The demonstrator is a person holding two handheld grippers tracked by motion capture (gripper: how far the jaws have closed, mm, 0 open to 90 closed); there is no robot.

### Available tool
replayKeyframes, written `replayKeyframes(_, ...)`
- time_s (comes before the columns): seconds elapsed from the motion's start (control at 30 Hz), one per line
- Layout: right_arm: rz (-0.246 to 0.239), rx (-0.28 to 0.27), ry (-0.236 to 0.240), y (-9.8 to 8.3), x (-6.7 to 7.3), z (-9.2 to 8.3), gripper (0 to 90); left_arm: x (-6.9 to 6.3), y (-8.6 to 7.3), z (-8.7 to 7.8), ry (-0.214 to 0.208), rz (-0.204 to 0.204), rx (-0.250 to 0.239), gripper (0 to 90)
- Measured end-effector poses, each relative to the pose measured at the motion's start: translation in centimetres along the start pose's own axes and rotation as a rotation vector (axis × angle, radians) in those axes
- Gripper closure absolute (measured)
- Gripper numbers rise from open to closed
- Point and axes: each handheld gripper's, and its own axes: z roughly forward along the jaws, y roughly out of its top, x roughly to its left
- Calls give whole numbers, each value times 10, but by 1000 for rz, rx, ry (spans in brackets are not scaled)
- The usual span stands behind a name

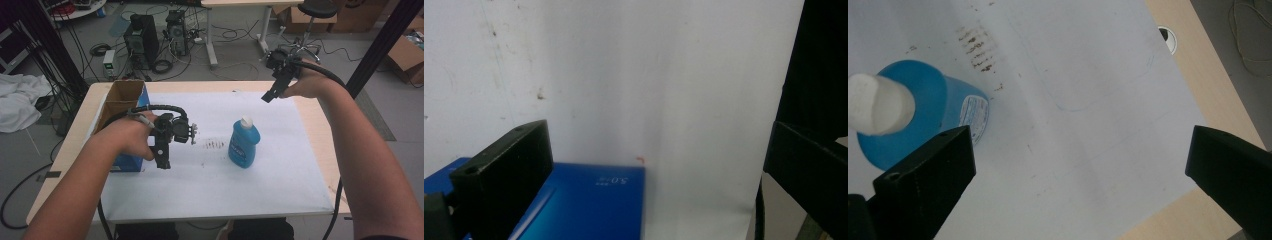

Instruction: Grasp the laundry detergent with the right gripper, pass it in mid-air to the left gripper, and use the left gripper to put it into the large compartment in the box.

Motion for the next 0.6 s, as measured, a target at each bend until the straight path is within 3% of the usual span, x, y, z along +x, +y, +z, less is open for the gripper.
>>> replayKeyframes(0.2,6,-25,7,-23,11,-6,0,-2,0,-1,6,5,-1,1)
replayKeyframes(0.6,-15,-53,44,-63,32,-1,0,-3,0,-2,12,10,-16,1)
